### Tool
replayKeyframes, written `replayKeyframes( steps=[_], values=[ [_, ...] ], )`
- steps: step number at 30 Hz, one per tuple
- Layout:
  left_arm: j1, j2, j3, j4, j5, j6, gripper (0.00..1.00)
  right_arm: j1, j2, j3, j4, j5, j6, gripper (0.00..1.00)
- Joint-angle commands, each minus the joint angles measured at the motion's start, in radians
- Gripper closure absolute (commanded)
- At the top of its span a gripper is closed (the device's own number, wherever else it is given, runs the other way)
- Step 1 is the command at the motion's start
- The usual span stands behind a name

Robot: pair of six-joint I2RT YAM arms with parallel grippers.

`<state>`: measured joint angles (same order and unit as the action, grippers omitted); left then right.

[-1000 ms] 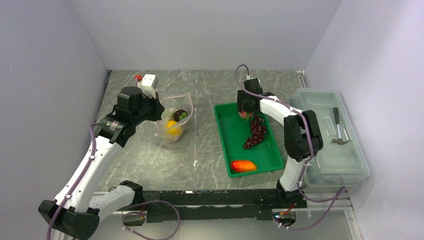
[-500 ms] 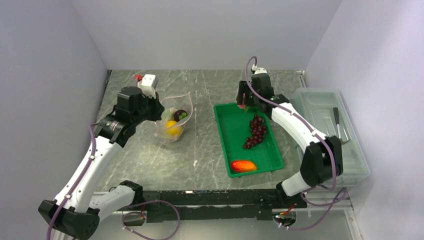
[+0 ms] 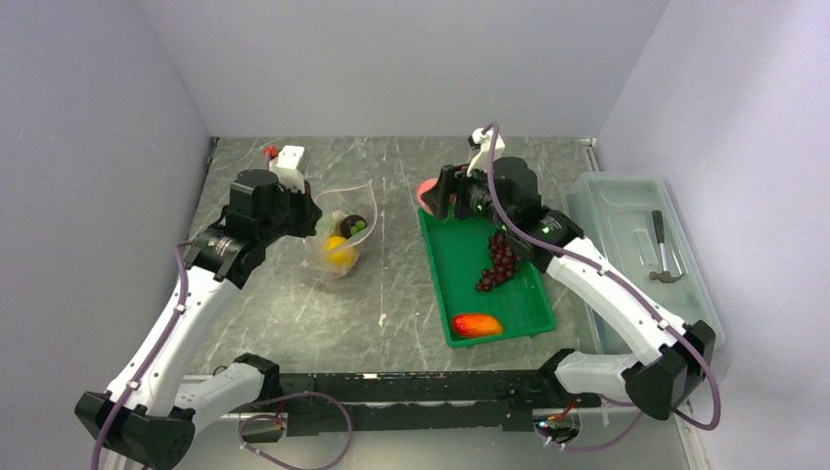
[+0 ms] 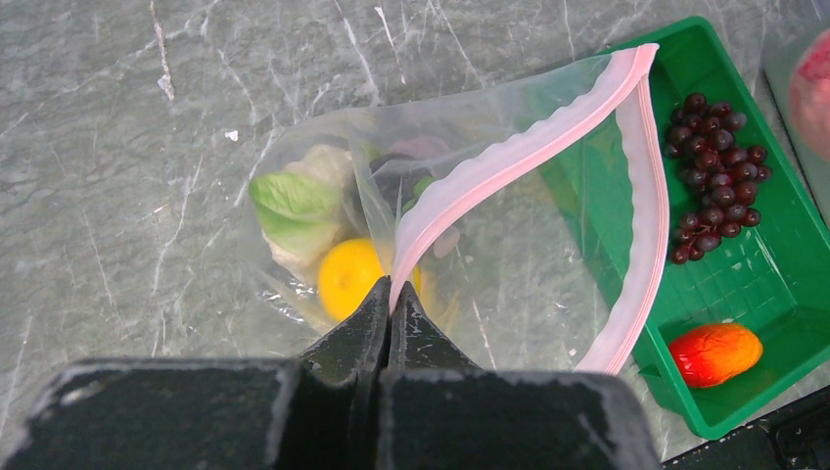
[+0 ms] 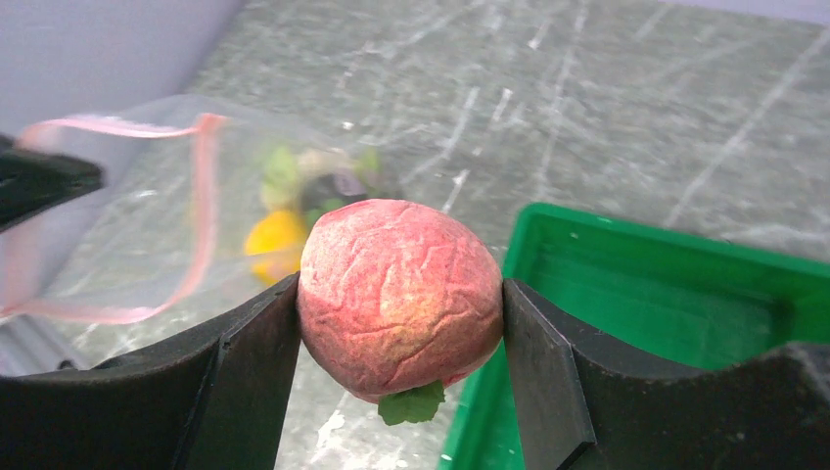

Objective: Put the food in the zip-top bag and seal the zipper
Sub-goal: Place the fake fruit in the zipper food storage bag.

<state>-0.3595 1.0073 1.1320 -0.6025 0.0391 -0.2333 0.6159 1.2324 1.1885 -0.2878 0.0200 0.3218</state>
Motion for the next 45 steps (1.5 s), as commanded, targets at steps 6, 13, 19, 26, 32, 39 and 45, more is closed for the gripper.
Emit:
replayKeyframes(
  steps=[6,13,19,26,32,39,45],
  values=[
    [-0.002,-0.012,0.009,0.022,0.007,-0.009,1.00,0.126,-0.048,0.031,0.187,-0.132,0.057,0.47],
    [-0.002,-0.014,0.010,0.021,0.003,-0.008,1.00,0.213,0.026,0.103,0.222,-0.133,0.064,0.47],
    [-0.002,-0.011,0.011,0.020,0.007,-0.006,1.00,0.278,0.123,0.171,0.247,-0.111,0.068,0.47],
    [-0.002,-0.013,0.012,0.020,0.005,-0.007,1.00,0.331,0.239,0.260,0.244,-0.068,0.075,0.47],
    [-0.002,-0.016,0.011,0.021,0.007,-0.006,1.00,0.341,0.327,0.321,0.200,-0.024,0.074,0.48],
    [-0.002,-0.018,0.010,0.021,0.007,-0.008,1.00,0.341,0.406,0.372,0.145,0.058,0.098,0.48],
    [-0.002,-0.016,0.011,0.020,0.006,-0.008,1.00,0.343,0.454,0.400,0.110,0.093,0.102,0.48]
  ],
)
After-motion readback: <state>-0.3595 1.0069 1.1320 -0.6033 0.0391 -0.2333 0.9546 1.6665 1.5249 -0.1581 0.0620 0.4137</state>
